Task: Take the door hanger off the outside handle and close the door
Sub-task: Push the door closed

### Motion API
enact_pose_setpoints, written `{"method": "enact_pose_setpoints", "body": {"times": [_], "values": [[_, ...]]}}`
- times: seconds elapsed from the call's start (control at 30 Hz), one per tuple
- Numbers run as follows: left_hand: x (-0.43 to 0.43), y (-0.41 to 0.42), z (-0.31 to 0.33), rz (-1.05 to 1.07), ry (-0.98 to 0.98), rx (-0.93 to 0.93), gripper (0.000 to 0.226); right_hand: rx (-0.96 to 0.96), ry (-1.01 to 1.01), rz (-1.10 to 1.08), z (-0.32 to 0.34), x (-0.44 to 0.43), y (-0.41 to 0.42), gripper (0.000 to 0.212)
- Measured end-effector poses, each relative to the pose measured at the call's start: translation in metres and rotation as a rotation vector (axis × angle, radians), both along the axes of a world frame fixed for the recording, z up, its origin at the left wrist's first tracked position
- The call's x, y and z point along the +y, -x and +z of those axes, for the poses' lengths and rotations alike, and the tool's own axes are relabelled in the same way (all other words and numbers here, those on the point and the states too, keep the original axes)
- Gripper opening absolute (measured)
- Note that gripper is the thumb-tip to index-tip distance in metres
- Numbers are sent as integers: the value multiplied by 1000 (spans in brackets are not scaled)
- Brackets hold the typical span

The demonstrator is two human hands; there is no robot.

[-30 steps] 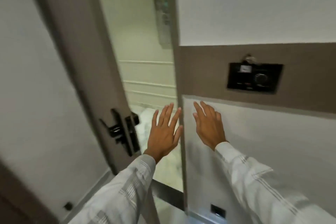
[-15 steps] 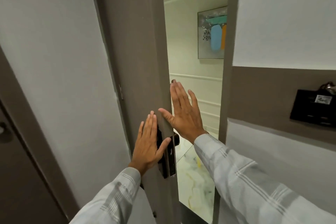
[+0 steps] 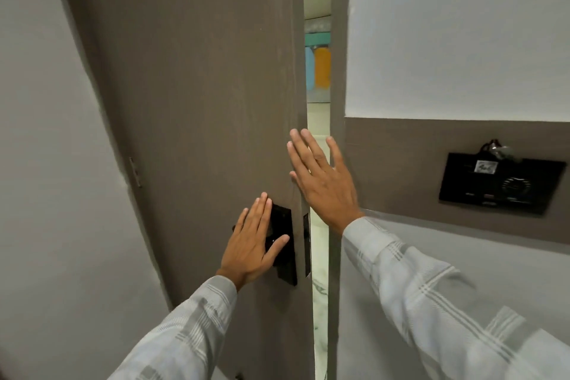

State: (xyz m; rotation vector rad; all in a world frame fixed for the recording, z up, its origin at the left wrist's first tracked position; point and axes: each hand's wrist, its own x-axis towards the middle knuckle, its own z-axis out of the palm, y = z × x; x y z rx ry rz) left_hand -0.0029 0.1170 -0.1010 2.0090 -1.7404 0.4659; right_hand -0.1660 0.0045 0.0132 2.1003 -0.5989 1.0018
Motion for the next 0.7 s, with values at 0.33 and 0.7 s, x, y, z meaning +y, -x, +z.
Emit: {"method": "enact_pose_setpoints", "body": {"times": [0.33, 0.7], "values": [[-90, -30, 12, -125, -205, 22, 84, 229, -48, -468, 22, -44, -21, 60], [-124, -44, 20, -180, -202, -18, 86, 301, -71, -595, 36, -64, -32, 61]]}}
